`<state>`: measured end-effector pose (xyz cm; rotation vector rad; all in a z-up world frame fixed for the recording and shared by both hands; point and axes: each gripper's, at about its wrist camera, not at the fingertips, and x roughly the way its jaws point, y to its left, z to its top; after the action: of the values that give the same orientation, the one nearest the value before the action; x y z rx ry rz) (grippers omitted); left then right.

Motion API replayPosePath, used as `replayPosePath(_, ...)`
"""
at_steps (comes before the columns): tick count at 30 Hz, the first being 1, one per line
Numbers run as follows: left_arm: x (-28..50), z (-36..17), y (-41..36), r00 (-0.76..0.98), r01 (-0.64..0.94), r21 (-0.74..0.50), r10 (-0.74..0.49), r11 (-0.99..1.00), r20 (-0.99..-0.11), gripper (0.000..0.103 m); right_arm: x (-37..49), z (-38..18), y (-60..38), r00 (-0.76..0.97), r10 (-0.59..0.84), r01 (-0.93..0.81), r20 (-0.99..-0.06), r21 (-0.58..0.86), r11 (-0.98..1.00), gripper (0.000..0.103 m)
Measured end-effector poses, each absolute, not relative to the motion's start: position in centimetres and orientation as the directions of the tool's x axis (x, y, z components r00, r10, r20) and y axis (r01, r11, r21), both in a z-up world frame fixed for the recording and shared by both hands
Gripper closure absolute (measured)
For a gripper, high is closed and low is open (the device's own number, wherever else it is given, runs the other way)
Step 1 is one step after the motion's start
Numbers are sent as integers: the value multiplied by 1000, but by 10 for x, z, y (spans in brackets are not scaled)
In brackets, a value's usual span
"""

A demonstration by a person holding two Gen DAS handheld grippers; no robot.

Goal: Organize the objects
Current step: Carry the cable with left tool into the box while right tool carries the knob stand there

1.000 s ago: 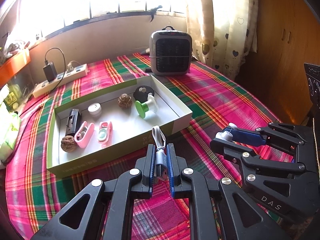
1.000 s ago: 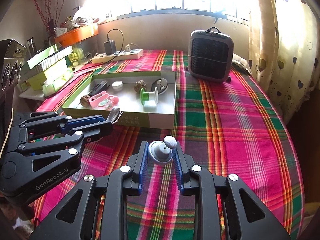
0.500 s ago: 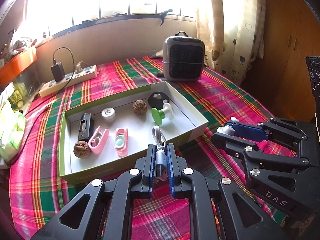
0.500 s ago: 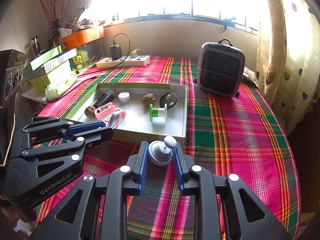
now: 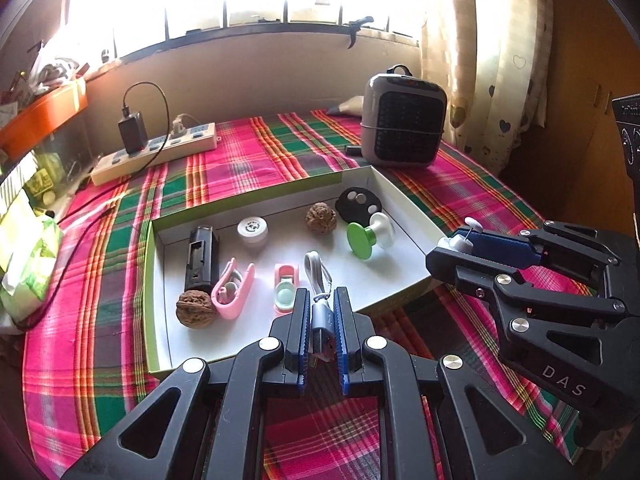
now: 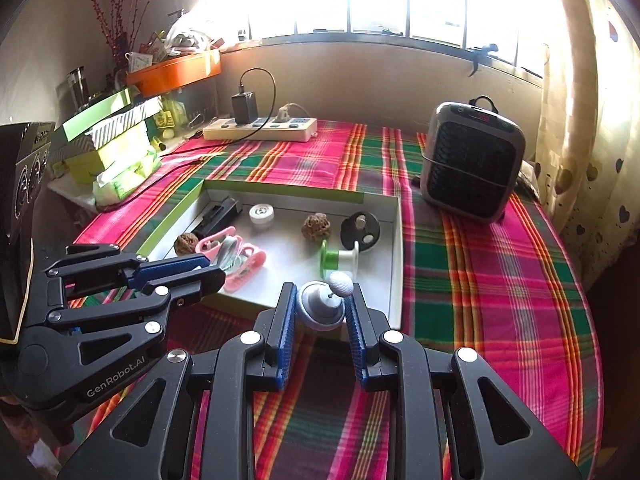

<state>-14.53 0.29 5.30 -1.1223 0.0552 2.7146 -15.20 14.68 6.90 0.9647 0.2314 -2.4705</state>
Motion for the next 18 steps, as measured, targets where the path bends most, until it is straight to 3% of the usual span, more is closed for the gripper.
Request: replayPosePath(18, -174, 35, -21, -667, -139, -63, 140, -988, -732, 93, -200, 56, 113, -594, -393, 539, -702, 15, -842, 77)
